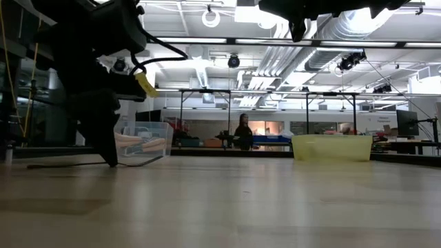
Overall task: Sort silverware by color (type)
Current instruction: Put the black fork into the white bin
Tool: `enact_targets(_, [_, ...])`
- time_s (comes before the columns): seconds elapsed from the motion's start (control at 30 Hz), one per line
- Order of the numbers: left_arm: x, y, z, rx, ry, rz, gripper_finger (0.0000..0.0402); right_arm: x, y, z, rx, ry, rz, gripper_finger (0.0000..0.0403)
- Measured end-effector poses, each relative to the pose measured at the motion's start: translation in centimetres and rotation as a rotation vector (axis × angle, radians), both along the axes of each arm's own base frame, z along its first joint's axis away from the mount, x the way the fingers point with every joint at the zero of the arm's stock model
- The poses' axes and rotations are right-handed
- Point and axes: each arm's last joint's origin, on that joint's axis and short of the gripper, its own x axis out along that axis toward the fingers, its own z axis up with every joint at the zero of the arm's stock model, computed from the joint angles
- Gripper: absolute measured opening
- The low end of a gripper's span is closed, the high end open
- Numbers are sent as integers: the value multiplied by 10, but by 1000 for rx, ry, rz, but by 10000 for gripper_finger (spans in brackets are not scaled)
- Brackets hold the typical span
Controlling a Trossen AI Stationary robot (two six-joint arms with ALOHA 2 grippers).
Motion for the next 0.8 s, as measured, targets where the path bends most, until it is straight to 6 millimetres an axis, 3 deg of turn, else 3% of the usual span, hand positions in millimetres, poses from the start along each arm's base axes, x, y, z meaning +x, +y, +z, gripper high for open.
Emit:
enact_targets(0.13, [-9, 4, 13, 11, -22, -6, 2, 0, 0, 0, 0, 0, 0, 0])
enact_targets(0.27, [-13, 12, 48, 58, -197, 19, 1, 0, 0, 0, 0, 0, 0, 0])
enact_targets(0.57, [-47, 34, 136, 280, -719, 76, 1, 0, 0, 1, 4, -11, 4, 0])
enact_targets(0.8, [-58, 44, 184, 409, -1079, 49, 0, 0, 0, 6, 4, -63, 4, 0])
